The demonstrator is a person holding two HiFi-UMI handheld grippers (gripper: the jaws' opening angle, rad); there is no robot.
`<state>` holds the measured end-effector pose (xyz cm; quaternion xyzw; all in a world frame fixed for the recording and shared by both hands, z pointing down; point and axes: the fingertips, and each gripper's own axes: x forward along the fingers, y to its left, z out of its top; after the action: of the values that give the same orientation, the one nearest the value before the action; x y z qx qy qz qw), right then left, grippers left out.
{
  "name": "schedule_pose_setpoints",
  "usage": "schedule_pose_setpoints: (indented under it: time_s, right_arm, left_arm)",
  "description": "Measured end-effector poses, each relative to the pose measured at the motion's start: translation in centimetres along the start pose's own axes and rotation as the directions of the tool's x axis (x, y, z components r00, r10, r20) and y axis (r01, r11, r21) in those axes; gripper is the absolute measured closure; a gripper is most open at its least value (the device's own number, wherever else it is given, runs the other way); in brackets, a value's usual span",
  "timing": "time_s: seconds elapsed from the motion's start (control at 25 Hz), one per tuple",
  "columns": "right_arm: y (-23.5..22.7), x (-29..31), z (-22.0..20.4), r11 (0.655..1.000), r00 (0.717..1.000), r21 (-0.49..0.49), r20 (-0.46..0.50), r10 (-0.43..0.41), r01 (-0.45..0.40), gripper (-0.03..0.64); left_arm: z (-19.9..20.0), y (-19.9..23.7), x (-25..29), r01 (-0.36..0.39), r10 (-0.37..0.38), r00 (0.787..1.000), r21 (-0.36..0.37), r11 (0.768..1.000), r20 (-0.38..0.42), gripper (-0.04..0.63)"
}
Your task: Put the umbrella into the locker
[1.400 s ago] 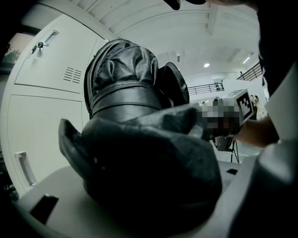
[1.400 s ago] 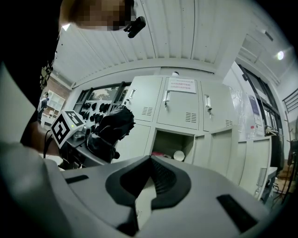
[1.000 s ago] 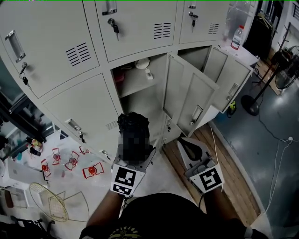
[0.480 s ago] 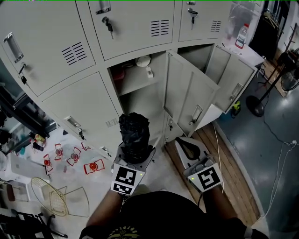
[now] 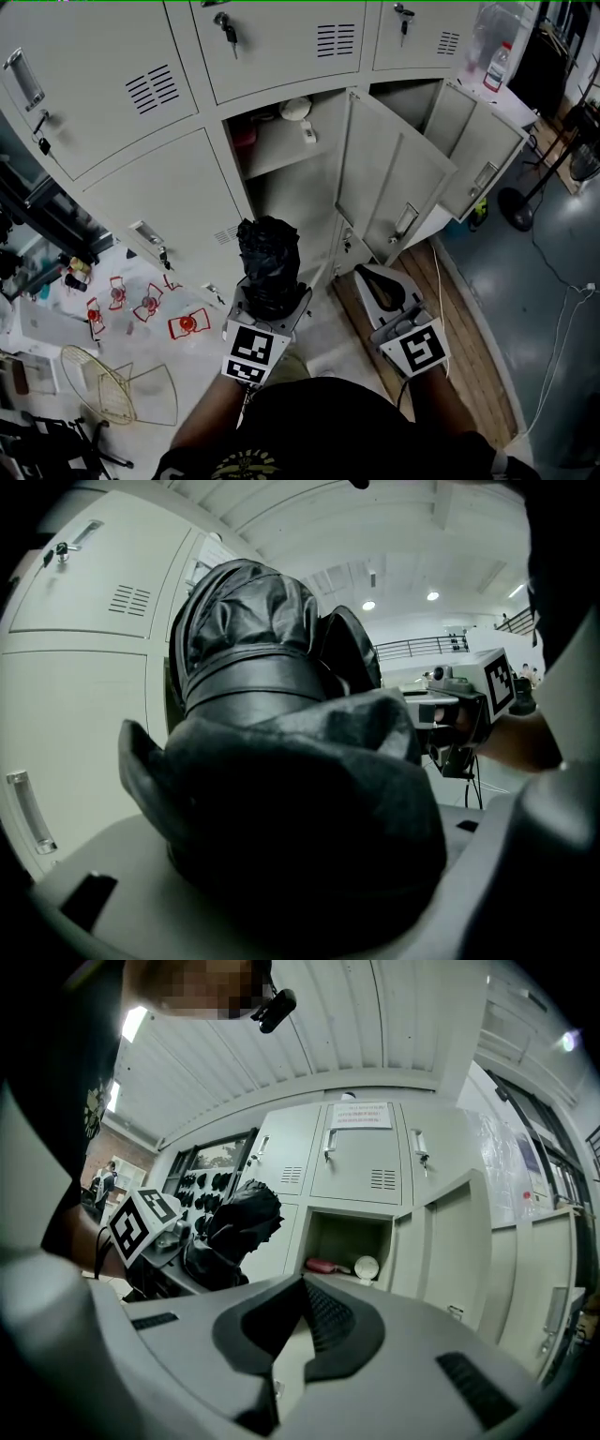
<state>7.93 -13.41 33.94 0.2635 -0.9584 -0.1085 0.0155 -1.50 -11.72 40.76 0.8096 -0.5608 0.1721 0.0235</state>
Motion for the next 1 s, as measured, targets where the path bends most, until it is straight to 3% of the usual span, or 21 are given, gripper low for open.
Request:
schedule_pose_setpoints:
  time_s: [1.0]
  right_arm:
    - [-3.1,11.9,-3.1,1.0,0.998,0.022,-0.06,0.016,-0.014,0.596]
  left_arm:
    - [-4.0,6.4,8.9,0.117,-0.121,0.989,-0.05,0.992,-0.081,0.287]
